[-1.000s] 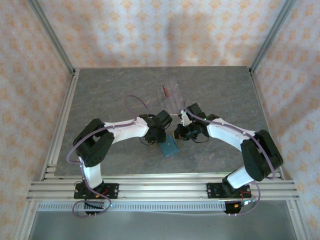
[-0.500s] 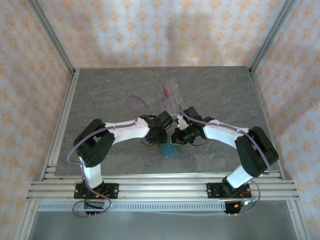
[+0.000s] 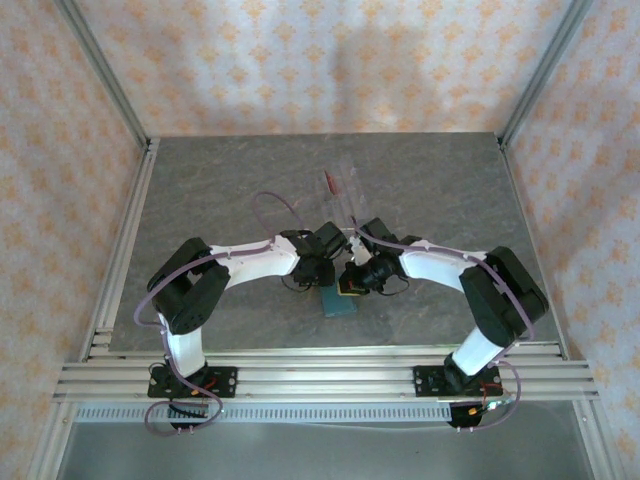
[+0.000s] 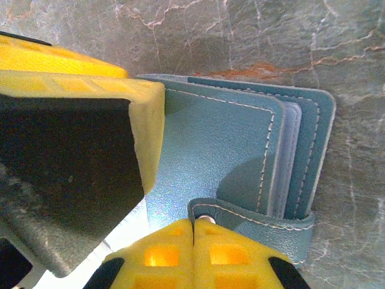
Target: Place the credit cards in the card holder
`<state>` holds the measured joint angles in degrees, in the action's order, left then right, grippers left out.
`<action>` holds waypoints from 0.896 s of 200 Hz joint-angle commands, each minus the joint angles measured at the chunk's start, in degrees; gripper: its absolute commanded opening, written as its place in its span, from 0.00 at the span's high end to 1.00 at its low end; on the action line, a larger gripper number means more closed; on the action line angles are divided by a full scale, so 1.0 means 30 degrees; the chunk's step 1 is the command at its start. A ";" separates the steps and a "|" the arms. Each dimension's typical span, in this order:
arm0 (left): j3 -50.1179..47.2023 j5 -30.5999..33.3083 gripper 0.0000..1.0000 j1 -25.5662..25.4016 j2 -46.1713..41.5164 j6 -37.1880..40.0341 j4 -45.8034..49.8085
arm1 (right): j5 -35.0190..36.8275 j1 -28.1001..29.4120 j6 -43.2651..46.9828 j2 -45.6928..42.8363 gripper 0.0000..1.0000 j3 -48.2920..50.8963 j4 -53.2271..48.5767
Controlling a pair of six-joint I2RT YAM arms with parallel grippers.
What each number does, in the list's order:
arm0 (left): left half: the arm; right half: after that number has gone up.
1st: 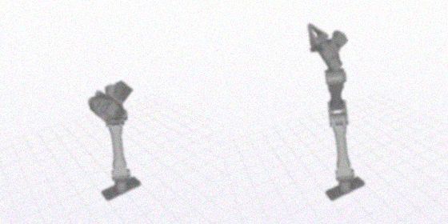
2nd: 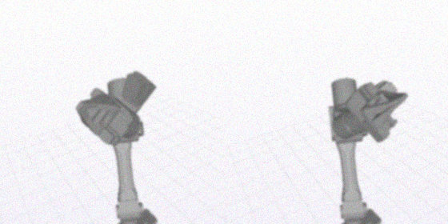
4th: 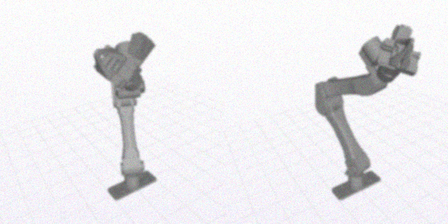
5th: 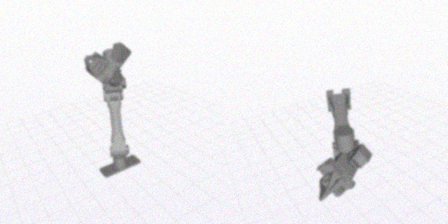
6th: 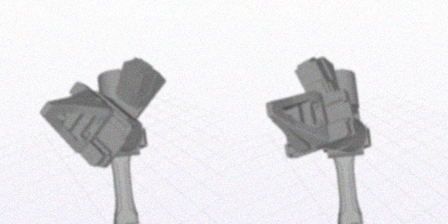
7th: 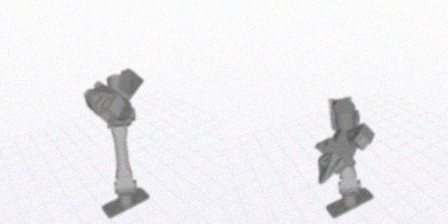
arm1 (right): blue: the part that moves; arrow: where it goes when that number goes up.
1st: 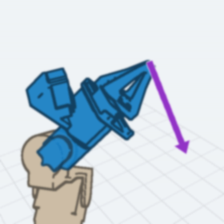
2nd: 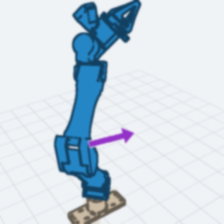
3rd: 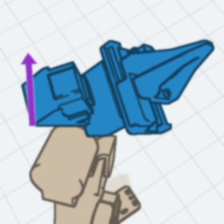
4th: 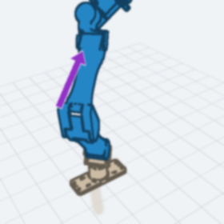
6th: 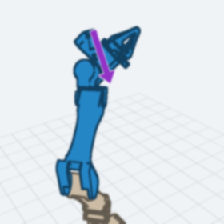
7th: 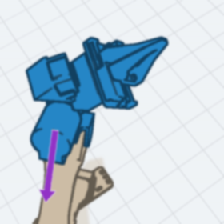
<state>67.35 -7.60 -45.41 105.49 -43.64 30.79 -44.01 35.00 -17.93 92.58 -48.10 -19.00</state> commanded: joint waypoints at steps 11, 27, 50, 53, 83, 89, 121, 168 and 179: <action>-0.0332 -0.0358 0.63 -0.0327 0.0783 -0.0234 0.0025 | -0.0128 0.0256 0.0076 0.0450 1.00 -0.0143 -0.0278; -0.0332 -0.0369 0.63 -0.0331 0.0812 -0.0277 -0.0022 | -0.0067 0.0260 0.0061 0.0574 1.00 -0.0227 -0.0330; -0.0339 -0.0431 0.63 -0.0333 0.0812 -0.0308 -0.0124 | 0.0119 0.0285 0.0039 0.0691 1.00 -0.0337 -0.0425; -0.0358 -0.0435 0.63 -0.0351 0.0812 -0.0308 -0.0147 | 0.0162 0.0285 0.0043 0.0731 1.00 -0.0362 -0.0435; -0.0390 -0.0508 0.63 -0.0351 0.0898 -0.0336 -0.0213 | 0.0080 0.0398 -0.0097 0.1184 1.00 -0.0570 -0.0308; -0.0390 -0.0486 0.63 -0.0362 0.0900 -0.0337 -0.0213 | 0.0079 0.0431 -0.0098 0.1258 1.00 -0.0607 -0.0309; -0.0478 -0.0487 0.63 -0.0352 0.0862 -0.0362 -0.0301 | 0.0350 0.0550 -0.0125 0.1434 1.00 -0.0551 -0.0428; -0.0421 -0.0544 0.63 -0.0345 0.0869 -0.0394 -0.0359 | 0.2009 0.0809 -0.0212 0.1831 1.00 -0.0601 -0.1250; -0.0419 -0.0516 0.63 -0.0347 0.0760 -0.0396 -0.0301 | 0.2687 0.0925 -0.0334 0.2012 1.00 -0.0609 -0.1411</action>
<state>67.33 -8.12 -45.39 105.80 -44.03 30.17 -43.53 36.12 -18.06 95.24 -50.26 -20.23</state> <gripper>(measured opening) 0.369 0.041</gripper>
